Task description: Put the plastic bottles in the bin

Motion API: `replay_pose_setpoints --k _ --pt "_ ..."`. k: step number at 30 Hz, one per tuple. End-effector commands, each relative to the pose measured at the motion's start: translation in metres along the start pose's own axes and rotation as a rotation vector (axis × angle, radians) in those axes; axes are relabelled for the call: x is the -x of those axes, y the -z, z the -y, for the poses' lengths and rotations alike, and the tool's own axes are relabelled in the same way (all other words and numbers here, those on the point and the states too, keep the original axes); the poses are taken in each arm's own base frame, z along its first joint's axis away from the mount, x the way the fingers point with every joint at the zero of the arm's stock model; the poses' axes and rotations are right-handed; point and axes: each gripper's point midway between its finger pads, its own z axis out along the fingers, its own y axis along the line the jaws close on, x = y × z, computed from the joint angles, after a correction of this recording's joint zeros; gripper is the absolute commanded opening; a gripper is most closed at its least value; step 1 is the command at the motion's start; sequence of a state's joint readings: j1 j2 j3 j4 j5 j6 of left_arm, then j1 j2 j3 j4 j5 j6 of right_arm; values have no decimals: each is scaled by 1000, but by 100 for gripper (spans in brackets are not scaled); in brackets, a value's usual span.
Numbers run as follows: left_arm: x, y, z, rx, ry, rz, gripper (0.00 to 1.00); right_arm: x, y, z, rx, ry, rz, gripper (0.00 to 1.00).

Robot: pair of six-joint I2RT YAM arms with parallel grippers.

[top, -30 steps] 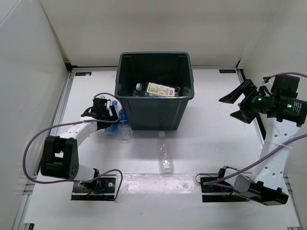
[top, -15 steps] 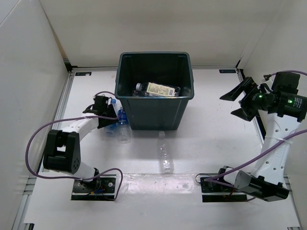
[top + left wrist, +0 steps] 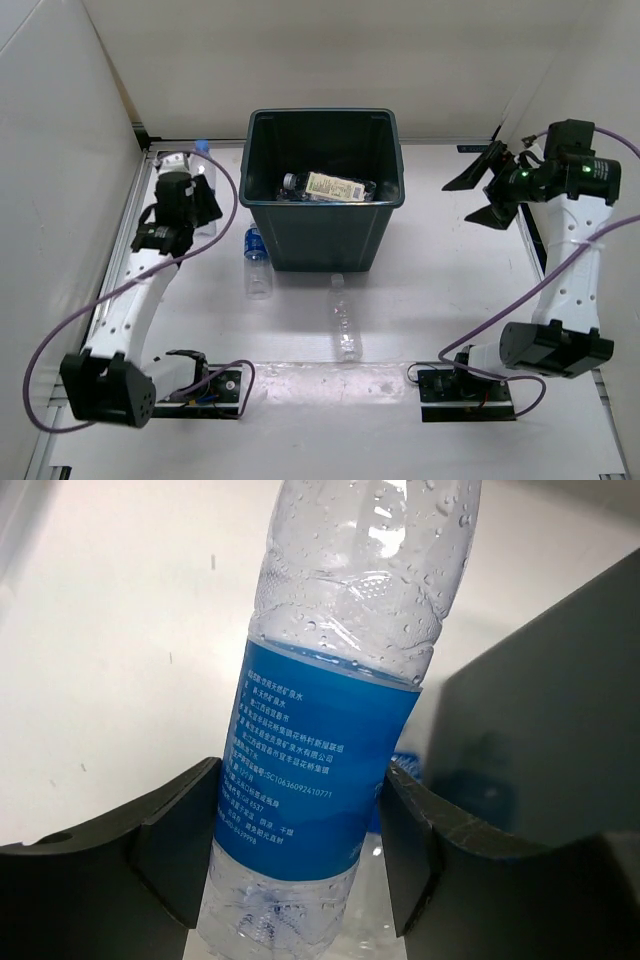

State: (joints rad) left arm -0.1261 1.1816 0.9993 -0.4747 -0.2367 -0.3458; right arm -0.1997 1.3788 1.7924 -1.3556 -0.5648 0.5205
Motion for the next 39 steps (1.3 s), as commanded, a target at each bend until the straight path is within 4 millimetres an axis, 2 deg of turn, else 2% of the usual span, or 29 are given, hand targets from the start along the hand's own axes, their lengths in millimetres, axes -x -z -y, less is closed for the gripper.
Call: replay_pose_setpoints --k 1,2,4,5,6,8,10,12,13,16,17,18,19,20,23,24,25,26,27,28,30,31,35,36,38,39 --pt "47 40 -1 -14 -12 132 16 4 0 -21 59 45 -6 90" --pt "69 54 1 -22 -27 178 16 4 -2 -26 65 57 -15 90" --pt "92 72 9 -68 -46 230 14 3 -5 -29 70 70 -26 90" --pt "131 100 21 -113 -61 328 14 4 -6 -30 72 75 -28 90" --pt "143 110 30 -155 -62 358 14 4 -7 -30 68 72 -32 90" --pt "182 142 52 -246 -49 463 13 3 -8 -30 68 73 -42 90" --pt "191 159 82 -366 -55 490 13 2 -9 -31 69 74 -47 90" --pt "204 173 98 -426 -46 539 13 0 -8 -32 71 80 -45 90" --pt "204 182 118 -482 -43 555 13 1 -7 -32 72 78 -43 90" --pt "196 191 153 -581 -59 552 14 0 -3 -29 66 70 -31 90" --pt "185 186 169 -611 -77 518 14 1 -2 -28 68 65 -23 90" --pt "177 191 184 -652 -85 503 15 1 -1 -29 70 63 -21 90" --pt "172 185 191 -651 -88 487 15 1 0 -29 70 70 -18 90" --pt "160 187 207 -690 -101 460 15 0 0 -29 72 73 -19 90" --pt "146 182 225 -724 -110 417 29 0 1 -30 74 72 -17 90" --pt "144 179 227 -720 -112 406 47 -1 2 -30 74 73 -15 90" --pt "150 187 231 -754 -114 411 61 -1 2 -29 73 73 -17 90" --pt "150 187 233 -756 -115 404 77 -2 2 -30 75 74 -20 90" --pt "142 178 234 -736 -139 359 100 -1 2 -30 73 77 -18 90" --pt "157 190 233 -743 -138 396 100 -2 2 -30 73 78 -17 90" --pt "162 186 228 -704 -150 392 100 -1 2 -30 70 82 -18 90" --pt "174 194 225 -702 -151 427 100 -2 1 -31 72 83 -20 90" --pt "198 205 210 -693 -130 495 100 -1 1 -30 65 96 -16 90" --pt "207 204 199 -670 -109 517 100 -1 1 -30 64 90 -20 90" --pt "213 200 187 -626 -77 528 100 -1 0 -32 68 100 -25 90" --pt "222 199 167 -572 -46 549 100 -2 -1 -32 63 103 -28 90"
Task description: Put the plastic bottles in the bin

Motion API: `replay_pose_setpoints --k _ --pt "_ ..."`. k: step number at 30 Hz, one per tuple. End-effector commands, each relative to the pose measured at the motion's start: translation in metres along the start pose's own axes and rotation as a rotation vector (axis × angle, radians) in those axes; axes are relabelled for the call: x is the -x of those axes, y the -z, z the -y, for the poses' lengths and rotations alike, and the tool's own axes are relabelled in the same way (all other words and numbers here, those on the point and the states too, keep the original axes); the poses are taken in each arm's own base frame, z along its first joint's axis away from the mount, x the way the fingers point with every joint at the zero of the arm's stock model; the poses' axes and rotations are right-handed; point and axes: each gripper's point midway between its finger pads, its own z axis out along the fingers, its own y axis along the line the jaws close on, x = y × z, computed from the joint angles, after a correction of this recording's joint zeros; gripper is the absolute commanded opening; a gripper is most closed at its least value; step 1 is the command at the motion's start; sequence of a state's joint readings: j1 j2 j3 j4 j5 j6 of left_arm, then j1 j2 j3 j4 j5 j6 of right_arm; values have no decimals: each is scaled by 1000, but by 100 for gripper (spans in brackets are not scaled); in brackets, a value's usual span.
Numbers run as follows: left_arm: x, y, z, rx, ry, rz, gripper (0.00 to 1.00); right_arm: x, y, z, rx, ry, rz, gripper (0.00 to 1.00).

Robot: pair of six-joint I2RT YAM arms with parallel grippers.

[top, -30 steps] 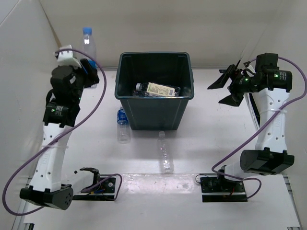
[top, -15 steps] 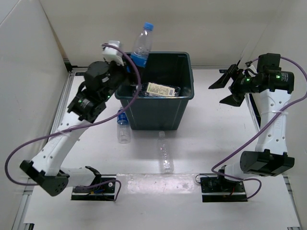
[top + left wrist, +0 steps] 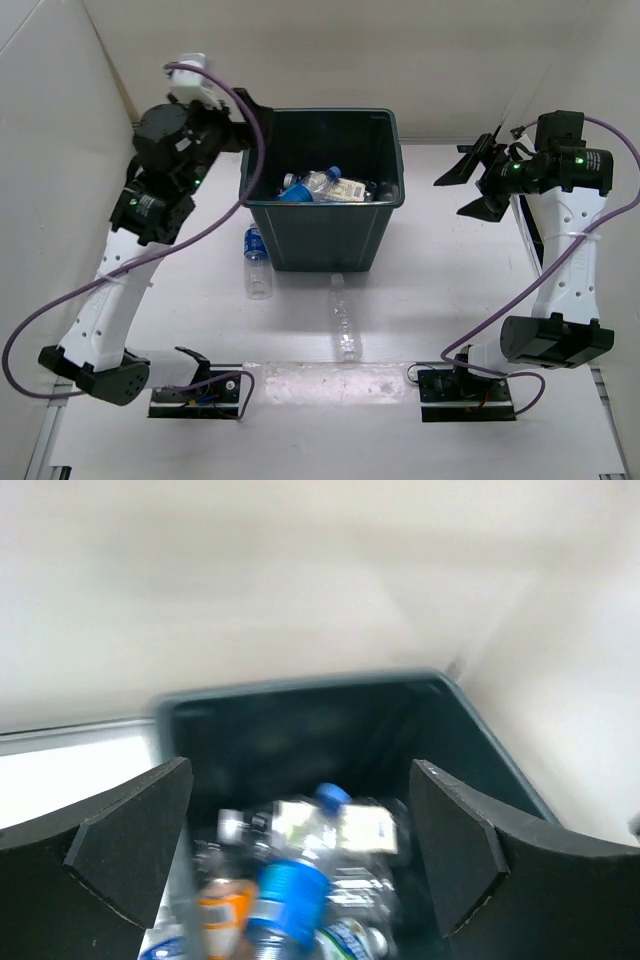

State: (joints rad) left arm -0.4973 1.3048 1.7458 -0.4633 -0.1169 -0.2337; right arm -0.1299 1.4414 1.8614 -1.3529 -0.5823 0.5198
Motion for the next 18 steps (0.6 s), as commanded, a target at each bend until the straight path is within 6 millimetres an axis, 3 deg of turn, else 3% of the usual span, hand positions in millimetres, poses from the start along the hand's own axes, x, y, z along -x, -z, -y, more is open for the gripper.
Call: replay_pose_setpoints --k 1,2,3,4,5,6,7,8,10,11,13,14,16,18 --pt "29 23 -43 157 28 83 100 -1 9 -12 21 56 25 90" --pt "12 22 -72 252 117 61 100 -3 10 -12 21 62 25 90" --pt "2 25 -85 285 150 39 100 -2 9 -12 20 59 23 90" --pt "2 45 -128 392 180 70 100 -2 8 -11 18 56 19 90" --pt "-20 45 -145 423 262 45 100 -1 9 -11 17 58 23 90" --pt "-20 50 -137 347 294 48 100 -2 9 -12 18 58 22 90" --pt "-32 60 -174 432 325 63 100 -1 9 -12 19 61 25 90" --pt "-39 63 -178 435 323 52 100 -1 10 -12 18 62 26 90" --pt "-78 72 -203 559 354 -40 100 0 8 -10 14 53 22 90" --pt "-113 68 -207 556 403 -107 100 0 8 -10 13 49 23 90" --pt "-134 54 -208 486 440 -140 100 1 9 -10 13 47 31 90" --pt "-174 56 -211 491 475 -225 100 1 10 -9 10 43 32 90" --pt "-200 56 -215 508 491 -273 100 2 12 -8 8 35 40 90" --pt "-239 61 -220 545 515 -339 100 4 14 -8 7 37 54 90"
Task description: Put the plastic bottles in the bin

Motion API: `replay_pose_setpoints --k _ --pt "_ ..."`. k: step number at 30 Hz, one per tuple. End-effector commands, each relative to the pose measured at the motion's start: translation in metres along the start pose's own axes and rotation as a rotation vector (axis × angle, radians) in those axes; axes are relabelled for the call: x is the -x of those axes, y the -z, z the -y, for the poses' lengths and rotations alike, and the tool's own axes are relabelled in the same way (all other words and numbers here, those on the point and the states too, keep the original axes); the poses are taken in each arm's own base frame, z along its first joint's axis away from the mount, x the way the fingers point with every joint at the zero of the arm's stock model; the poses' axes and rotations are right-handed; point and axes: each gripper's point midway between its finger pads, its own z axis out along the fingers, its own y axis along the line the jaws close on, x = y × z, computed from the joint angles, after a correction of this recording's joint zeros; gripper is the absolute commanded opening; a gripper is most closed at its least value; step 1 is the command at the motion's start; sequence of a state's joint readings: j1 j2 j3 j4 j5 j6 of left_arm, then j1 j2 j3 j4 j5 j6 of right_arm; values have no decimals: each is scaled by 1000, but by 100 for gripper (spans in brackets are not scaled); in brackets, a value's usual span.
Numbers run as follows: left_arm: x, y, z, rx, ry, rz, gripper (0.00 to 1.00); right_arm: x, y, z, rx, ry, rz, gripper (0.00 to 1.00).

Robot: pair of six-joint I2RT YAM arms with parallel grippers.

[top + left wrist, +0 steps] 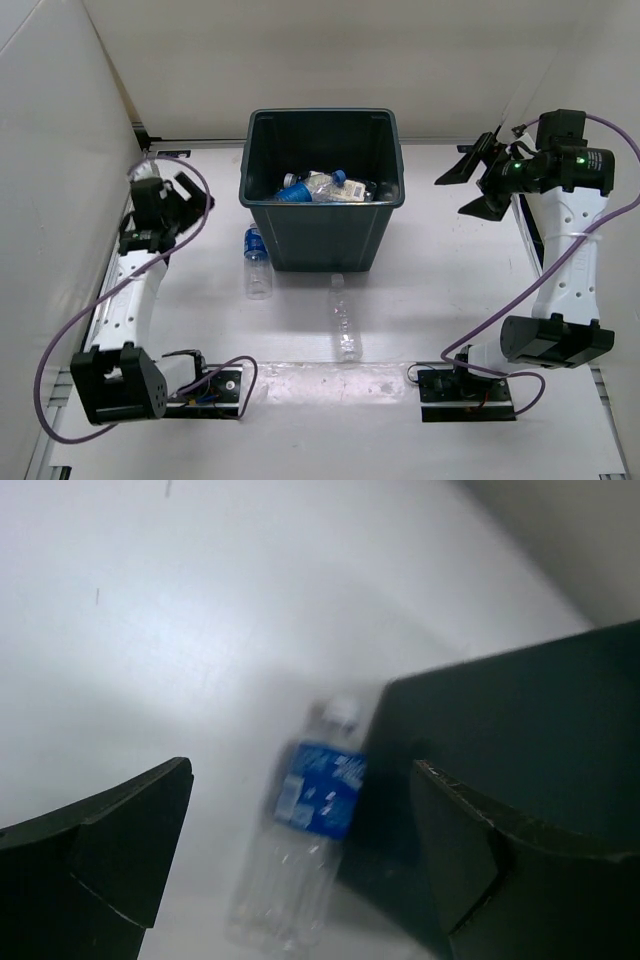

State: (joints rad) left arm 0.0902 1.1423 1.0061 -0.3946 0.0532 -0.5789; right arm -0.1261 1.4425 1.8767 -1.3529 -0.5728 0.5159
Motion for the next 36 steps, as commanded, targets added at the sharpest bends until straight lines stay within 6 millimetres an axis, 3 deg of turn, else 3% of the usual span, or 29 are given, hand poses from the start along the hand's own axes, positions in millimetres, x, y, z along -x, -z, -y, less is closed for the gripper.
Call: replay_pose_setpoints --k 1,4,7,8,9,17,27,36 --pt "-42 -13 -11 -9 48 -95 100 3 14 -5 2 22 50 90" --pt "-68 -19 -18 -16 24 -159 100 6 15 -3 -9 30 57 90" --pt "-101 -26 -9 -55 -7 -243 100 6 15 -2 -15 29 56 90" --pt "-104 -29 -12 -44 -1 -248 100 7 15 -1 -20 30 58 90" --pt "-122 -32 -7 -43 -15 -299 100 7 15 0 -23 25 57 90" --pt "-170 -47 -12 11 -42 -427 100 12 18 5 -41 20 74 90" --pt "-197 -53 -32 77 -31 -490 100 18 20 13 -52 -12 85 90" --pt "-213 -65 0 -20 -5 -524 100 19 19 18 -57 -36 79 90"
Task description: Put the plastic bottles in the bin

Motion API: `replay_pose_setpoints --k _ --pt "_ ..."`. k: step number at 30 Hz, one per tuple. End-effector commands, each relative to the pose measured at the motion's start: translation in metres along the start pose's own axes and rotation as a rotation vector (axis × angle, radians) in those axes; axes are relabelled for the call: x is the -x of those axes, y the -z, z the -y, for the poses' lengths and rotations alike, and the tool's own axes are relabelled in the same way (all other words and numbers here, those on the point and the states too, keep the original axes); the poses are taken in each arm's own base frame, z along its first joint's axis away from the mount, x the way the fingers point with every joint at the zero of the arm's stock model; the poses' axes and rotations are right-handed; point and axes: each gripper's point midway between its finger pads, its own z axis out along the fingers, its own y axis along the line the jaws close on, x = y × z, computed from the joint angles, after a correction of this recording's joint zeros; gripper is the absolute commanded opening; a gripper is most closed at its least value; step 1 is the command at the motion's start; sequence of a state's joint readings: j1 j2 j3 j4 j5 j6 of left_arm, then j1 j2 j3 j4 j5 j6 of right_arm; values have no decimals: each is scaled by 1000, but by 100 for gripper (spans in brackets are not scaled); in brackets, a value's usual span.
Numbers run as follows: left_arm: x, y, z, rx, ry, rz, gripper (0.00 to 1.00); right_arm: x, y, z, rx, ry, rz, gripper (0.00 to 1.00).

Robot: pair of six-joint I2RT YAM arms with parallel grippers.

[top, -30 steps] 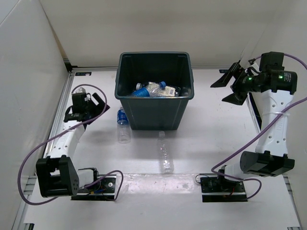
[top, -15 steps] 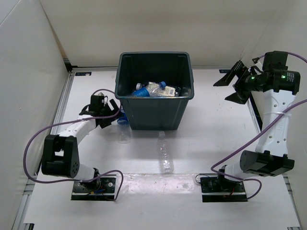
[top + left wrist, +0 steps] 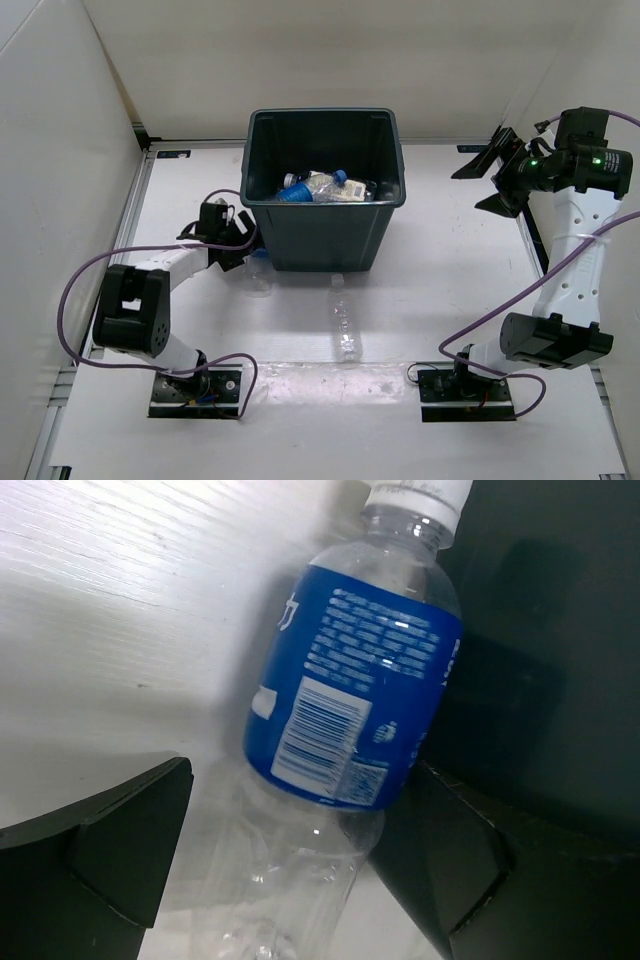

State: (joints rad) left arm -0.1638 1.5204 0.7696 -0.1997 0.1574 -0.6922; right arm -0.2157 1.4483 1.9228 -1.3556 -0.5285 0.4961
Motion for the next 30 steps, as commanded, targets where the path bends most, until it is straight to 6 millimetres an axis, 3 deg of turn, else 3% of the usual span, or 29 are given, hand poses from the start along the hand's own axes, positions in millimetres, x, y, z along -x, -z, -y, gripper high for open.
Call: replay_pose_setpoints --k 1,5,9,12,14,17,19,21,22,23,24,26,27,29,30 --pt "0 -4 13 -34 -4 -7 100 -7 3 3 -11 -18 -29 90" --pt "-6 -9 9 -21 -1 -23 100 -6 3 4 -10 -23 -29 90" --pt "-10 -5 4 -7 -12 -26 77 -5 4 6 -17 -29 -26 90" --pt "-5 4 -2 9 -25 1 76 -4 2 7 -19 -31 -32 90" --pt "3 12 -4 13 -28 34 68 -5 2 6 -17 -28 -35 90" --pt "35 33 -12 22 -3 130 56 -6 -2 5 -13 -29 -49 90" --pt "55 50 -18 41 14 199 54 -6 -5 3 -10 -28 -62 90" --pt "87 73 -10 36 0 290 51 -7 -6 1 -5 -25 -66 90" --pt "113 92 -10 46 11 365 49 -9 -6 0 -2 -20 -73 90" --pt "123 102 -5 38 -11 396 49 -8 -7 -1 -2 -20 -75 90" --pt "154 129 18 -10 -41 491 49 -9 -9 -2 0 -15 -82 90" --pt "176 154 30 -26 -77 558 49 -9 -8 -5 2 -1 -77 90" --pt "206 187 53 -55 -128 658 49 -9 -9 -7 6 5 -82 90" --pt "225 209 67 -74 -165 723 48 -11 -10 -9 8 13 -92 90" --pt "237 230 83 -108 -179 774 48 -12 -10 -10 10 17 -92 90"
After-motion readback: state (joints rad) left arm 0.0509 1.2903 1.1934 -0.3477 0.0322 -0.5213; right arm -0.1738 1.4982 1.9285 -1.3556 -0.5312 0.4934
